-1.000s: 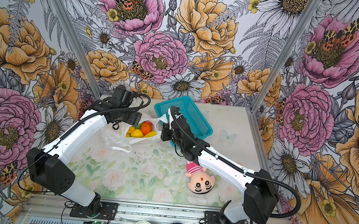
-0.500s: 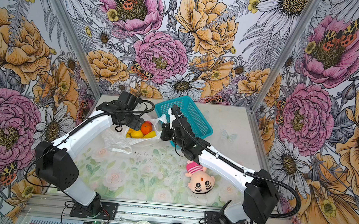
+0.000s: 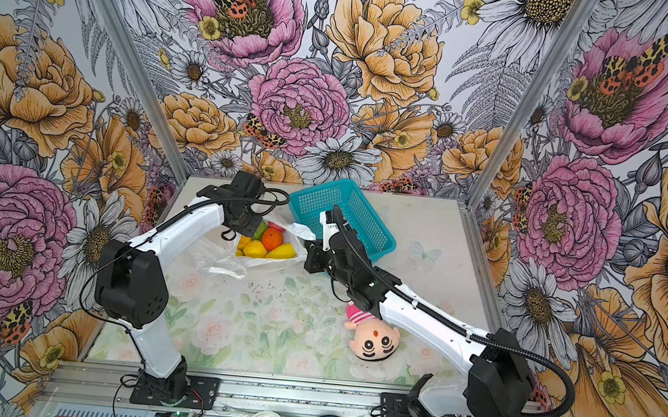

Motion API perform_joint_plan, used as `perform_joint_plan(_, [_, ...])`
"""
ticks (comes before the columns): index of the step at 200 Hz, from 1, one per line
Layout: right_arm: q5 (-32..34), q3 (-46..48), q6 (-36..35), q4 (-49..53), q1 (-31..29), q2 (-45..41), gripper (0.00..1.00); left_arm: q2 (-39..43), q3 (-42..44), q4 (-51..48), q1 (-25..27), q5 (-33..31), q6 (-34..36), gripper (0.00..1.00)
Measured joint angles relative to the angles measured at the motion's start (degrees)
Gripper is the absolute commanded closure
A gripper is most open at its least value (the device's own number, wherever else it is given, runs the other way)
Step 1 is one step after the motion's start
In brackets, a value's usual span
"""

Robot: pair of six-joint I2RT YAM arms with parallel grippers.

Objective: Untie the knot of the plastic bag and take out the fruit

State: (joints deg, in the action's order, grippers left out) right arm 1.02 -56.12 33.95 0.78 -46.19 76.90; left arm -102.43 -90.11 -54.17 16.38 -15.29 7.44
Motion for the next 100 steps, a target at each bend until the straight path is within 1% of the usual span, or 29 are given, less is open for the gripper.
perform_joint_plan(14, [-0.24, 2.08, 0.09, -1.05, 0.0, -0.7, 1.0, 0.02, -1.88, -0.11, -1.51, 1.66, -0.52, 1.0])
perform_joint_plan(27, [-0.15, 3.39, 0.07, -1.84, -0.17, -0.72, 1.0, 0.17, -2.86, -0.07, -1.84, 2.97, -1.07, 1.0])
perform_joint_plan(30, [-0.13, 3.56, 0.0, -1.86, -0.24, -0.72, 0.98, 0.24, -2.93, -0.04, -1.84, 3.08, -1.14, 1.0])
perform_joint_plan(37, [0.02, 3.82, -0.13, -1.84, -0.28, -0.72, 0.92, 0.42, -2.93, -0.07, -1.77, 3.19, -1.29, 1.0])
perform_joint_plan(69, [1.62, 3.89, -0.59, -1.03, -0.26, -1.46, 0.47, 0.55, -2.93, -0.35, -1.97, 1.11, -2.03, 1.0])
perform_joint_plan(82, [1.92, 4.28, -0.42, -1.27, -0.26, -2.34, 0.35, 0.55, -3.17, -0.57, -2.47, 0.76, -2.67, 1.0])
perform_joint_plan(100, [1.9, 5.64, -0.44, -2.4, -0.26, -3.85, 0.25, 0.55, -5.31, -1.49, -3.72, 0.7, -3.87, 1.0])
